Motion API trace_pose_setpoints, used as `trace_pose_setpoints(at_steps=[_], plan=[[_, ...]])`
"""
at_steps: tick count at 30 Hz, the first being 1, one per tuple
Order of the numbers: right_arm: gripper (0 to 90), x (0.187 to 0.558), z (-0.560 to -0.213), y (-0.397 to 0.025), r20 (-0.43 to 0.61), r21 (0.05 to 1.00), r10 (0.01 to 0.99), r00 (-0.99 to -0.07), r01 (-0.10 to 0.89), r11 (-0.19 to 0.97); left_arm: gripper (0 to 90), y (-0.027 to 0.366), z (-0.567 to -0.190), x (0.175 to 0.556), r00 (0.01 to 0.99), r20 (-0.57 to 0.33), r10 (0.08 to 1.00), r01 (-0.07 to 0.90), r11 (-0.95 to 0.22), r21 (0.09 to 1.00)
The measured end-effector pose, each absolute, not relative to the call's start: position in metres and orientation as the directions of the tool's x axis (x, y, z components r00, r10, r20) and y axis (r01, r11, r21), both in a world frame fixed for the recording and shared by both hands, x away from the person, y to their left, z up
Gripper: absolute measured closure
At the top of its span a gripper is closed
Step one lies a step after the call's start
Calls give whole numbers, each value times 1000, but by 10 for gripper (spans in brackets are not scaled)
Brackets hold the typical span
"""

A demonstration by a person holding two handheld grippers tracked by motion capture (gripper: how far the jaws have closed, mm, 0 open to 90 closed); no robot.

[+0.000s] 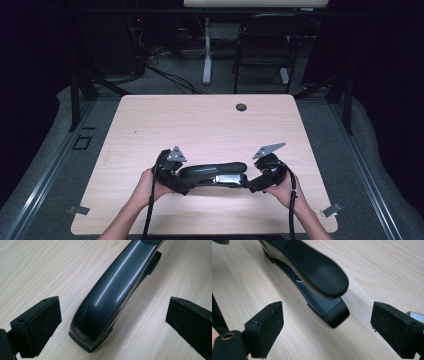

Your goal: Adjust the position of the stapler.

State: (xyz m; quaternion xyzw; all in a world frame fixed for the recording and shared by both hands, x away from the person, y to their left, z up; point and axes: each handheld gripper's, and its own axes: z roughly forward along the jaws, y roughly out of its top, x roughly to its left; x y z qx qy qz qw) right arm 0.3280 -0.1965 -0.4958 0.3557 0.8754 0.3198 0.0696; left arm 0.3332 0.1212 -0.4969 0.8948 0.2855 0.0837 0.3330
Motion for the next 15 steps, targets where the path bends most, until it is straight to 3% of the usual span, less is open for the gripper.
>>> trace_pose_setpoints(at_steps=[15], plan=[[121,325,-504,-194,90,575,682,-726,597,560,4,95,-489,311,829,-66,556,423,-546,723]])
